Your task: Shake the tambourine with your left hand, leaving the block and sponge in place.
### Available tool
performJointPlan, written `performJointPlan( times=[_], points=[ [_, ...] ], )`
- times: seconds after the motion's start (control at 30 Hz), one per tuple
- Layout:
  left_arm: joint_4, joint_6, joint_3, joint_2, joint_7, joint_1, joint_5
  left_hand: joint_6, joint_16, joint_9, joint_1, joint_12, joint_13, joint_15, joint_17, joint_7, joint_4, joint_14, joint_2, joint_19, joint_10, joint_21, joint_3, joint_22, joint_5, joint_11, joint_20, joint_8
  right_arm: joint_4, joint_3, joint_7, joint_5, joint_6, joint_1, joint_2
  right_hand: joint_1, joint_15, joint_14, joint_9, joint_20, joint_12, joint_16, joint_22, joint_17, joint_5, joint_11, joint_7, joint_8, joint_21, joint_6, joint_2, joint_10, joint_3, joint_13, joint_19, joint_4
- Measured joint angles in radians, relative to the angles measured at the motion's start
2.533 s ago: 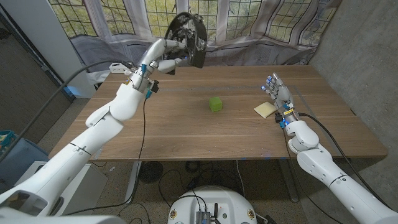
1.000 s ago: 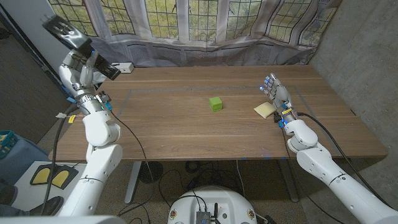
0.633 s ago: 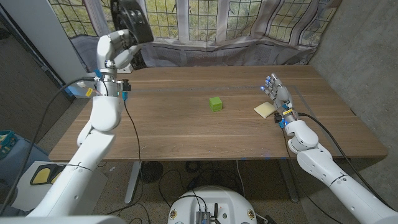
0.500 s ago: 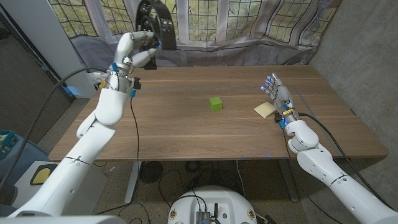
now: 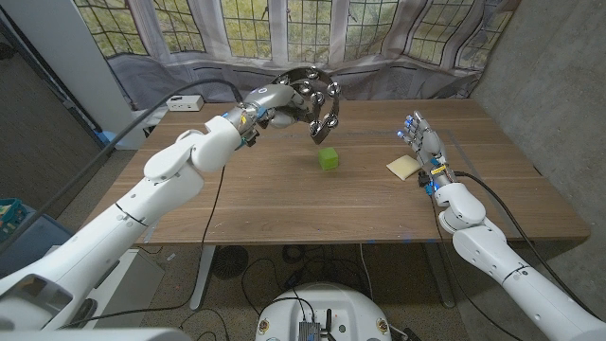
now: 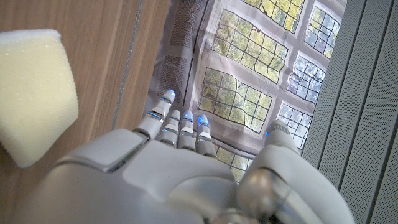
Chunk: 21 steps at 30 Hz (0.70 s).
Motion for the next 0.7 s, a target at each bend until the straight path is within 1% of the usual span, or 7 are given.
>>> performJointPlan(
  times=[0.07, 0.1, 0.23, 0.37, 0.47, 0.53, 0.7],
  points=[
    [0.000, 0.040, 0.000, 0.000, -0.023, 0.000, 0.034, 0.000, -0.001, 0.000, 0.000, -0.001, 0.001, 0.000, 0.000, 0.000, 0.000, 0.000, 0.000, 0.000, 0.000, 0.000, 0.000, 0.000, 0.004, 0.000, 0.000, 0.000, 0.002, 0.000, 0.000, 0.000, 0.000, 0.002, 0.000, 0.000, 0.000, 0.000, 0.000, 0.000, 0.000, 0.000, 0.000, 0.000, 0.000, 0.000, 0.000, 0.000, 0.000, 0.000, 0.000, 0.000, 0.000, 0.000, 0.000, 0.000],
    [-0.012, 0.046, 0.059, 0.023, -0.025, -0.032, 0.039, 0.000, -0.002, 0.000, 0.000, -0.001, 0.001, 0.000, 0.000, 0.000, 0.000, 0.000, 0.000, 0.000, 0.000, 0.000, 0.000, 0.000, 0.004, 0.000, 0.000, 0.000, 0.003, 0.000, 0.002, 0.001, 0.000, 0.003, 0.001, 0.000, 0.000, 0.000, 0.000, 0.000, 0.000, 0.000, 0.000, 0.000, 0.000, 0.000, 0.000, 0.000, 0.000, 0.000, 0.000, 0.000, 0.000, 0.000, 0.000, 0.000],
    [-0.012, 0.074, 0.071, 0.031, -0.007, -0.033, 0.054, 0.000, -0.004, -0.001, 0.000, -0.001, 0.001, 0.000, 0.001, 0.000, 0.000, 0.000, 0.000, 0.000, 0.000, -0.001, 0.000, 0.000, 0.004, 0.000, 0.000, 0.000, 0.008, -0.002, 0.002, 0.003, 0.000, 0.008, 0.003, 0.000, 0.000, 0.000, 0.000, 0.000, 0.000, 0.000, 0.000, 0.000, 0.000, 0.000, 0.000, 0.000, 0.000, 0.000, 0.000, 0.000, 0.000, 0.000, 0.000, 0.000],
    [0.010, 0.052, 0.058, 0.028, 0.050, -0.009, 0.020, 0.000, -0.002, 0.001, 0.000, -0.001, 0.003, 0.000, 0.005, 0.000, 0.000, 0.000, 0.000, 0.000, 0.000, -0.001, 0.000, -0.001, 0.004, 0.000, 0.000, 0.000, 0.012, -0.004, 0.008, 0.004, -0.001, 0.011, 0.004, 0.000, 0.000, 0.000, 0.000, 0.000, 0.000, 0.000, 0.000, 0.000, 0.000, 0.000, 0.000, 0.000, 0.000, 0.000, 0.000, 0.000, 0.000, 0.000, 0.000, 0.000],
    [0.022, 0.002, 0.047, 0.024, 0.125, 0.000, -0.037, 0.000, 0.000, 0.005, 0.000, -0.001, 0.005, 0.000, 0.005, 0.000, 0.000, 0.000, 0.000, 0.000, 0.000, -0.001, 0.000, -0.001, 0.004, 0.000, 0.000, 0.000, 0.016, -0.006, 0.009, 0.004, -0.001, 0.015, 0.005, 0.000, 0.000, 0.000, 0.000, 0.000, 0.000, 0.000, 0.000, 0.000, 0.000, 0.000, 0.000, 0.000, 0.000, 0.000, 0.000, 0.000, 0.000, 0.000, 0.000, 0.000],
    [0.076, -0.051, 0.006, 0.005, 0.189, 0.033, -0.092, 0.000, 0.001, 0.005, 0.000, -0.004, 0.006, 0.000, 0.005, 0.000, 0.000, 0.000, 0.000, 0.000, 0.000, -0.002, 0.000, -0.001, 0.004, 0.000, 0.000, 0.000, 0.019, -0.008, 0.010, 0.004, -0.002, 0.017, 0.006, 0.000, 0.000, 0.000, 0.000, 0.000, 0.000, 0.000, 0.000, 0.000, 0.000, 0.000, 0.000, 0.000, 0.000, 0.000, 0.000, 0.000, 0.000, 0.000, 0.000, 0.000],
    [0.141, -0.187, -0.054, -0.028, 0.341, 0.071, -0.218, 0.000, 0.001, 0.005, 0.000, -0.005, 0.007, 0.000, 0.006, 0.000, 0.000, 0.000, 0.000, 0.000, 0.000, -0.002, 0.000, 0.000, 0.004, 0.000, 0.000, -0.003, 0.025, -0.011, 0.015, 0.005, -0.005, 0.023, 0.008, -0.003, 0.000, 0.000, 0.000, 0.000, 0.000, 0.000, 0.000, 0.000, 0.000, 0.000, 0.000, 0.000, 0.000, 0.000, 0.003, 0.000, 0.000, 0.000, 0.000, 0.000]
  ],
)
